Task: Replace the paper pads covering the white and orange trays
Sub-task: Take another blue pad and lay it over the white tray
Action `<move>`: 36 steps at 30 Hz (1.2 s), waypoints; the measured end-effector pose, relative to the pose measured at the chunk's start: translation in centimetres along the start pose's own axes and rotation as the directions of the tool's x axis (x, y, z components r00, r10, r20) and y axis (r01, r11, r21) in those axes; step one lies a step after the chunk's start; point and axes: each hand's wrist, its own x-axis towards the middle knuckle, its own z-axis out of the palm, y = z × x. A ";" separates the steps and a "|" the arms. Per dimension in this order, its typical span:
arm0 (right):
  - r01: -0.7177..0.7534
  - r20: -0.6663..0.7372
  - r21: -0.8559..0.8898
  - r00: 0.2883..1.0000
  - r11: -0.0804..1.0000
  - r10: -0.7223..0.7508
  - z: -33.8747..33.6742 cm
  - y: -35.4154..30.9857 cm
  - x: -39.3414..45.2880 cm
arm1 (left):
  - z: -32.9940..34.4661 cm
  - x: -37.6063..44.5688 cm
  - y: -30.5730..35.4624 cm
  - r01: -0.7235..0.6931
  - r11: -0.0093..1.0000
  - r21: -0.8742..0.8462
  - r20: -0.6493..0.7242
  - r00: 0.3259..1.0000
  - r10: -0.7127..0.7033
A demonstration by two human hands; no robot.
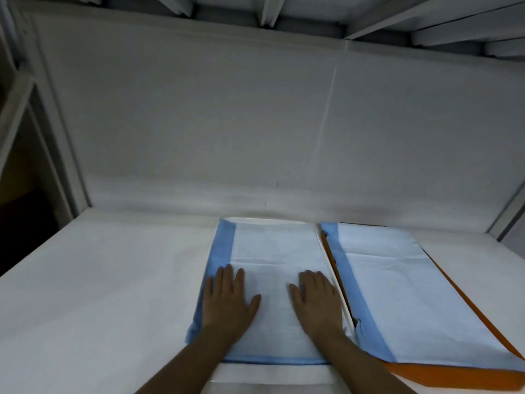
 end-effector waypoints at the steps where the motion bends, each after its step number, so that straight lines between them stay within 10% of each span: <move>1: 0.013 -0.076 0.017 0.997 1.000 -0.012 0.0 -0.2 0.7 | -0.4 1.1 0.2 -0.037 0.999 -0.025 -0.027 0.999 0.037; 11: 0.175 0.296 -0.027 0.942 0.984 -0.159 3.0 -1.3 8.9 | 1.2 9.0 -0.3 -0.222 0.974 -0.048 0.103 0.969 0.226; 17: 0.006 0.313 -0.110 0.949 0.994 0.028 3.2 0.3 10.5 | 1.5 9.2 -0.8 -0.026 0.998 -0.058 0.009 1.000 0.026; 22: 0.015 -0.051 -0.055 0.999 0.998 -0.018 3.0 -0.2 12.5 | 0.6 10.8 -0.1 -0.075 0.997 0.018 -0.063 0.995 0.076; 28: 0.216 0.303 0.001 0.930 0.976 -0.206 4.5 -0.8 16.2 | 1.4 16.2 0.4 -0.214 0.977 0.008 0.028 0.976 0.214; 36: 0.079 0.289 -0.065 0.956 0.995 -0.057 5.2 1.7 17.4 | 1.5 18.0 -1.6 -0.064 0.997 -0.049 0.042 0.997 0.066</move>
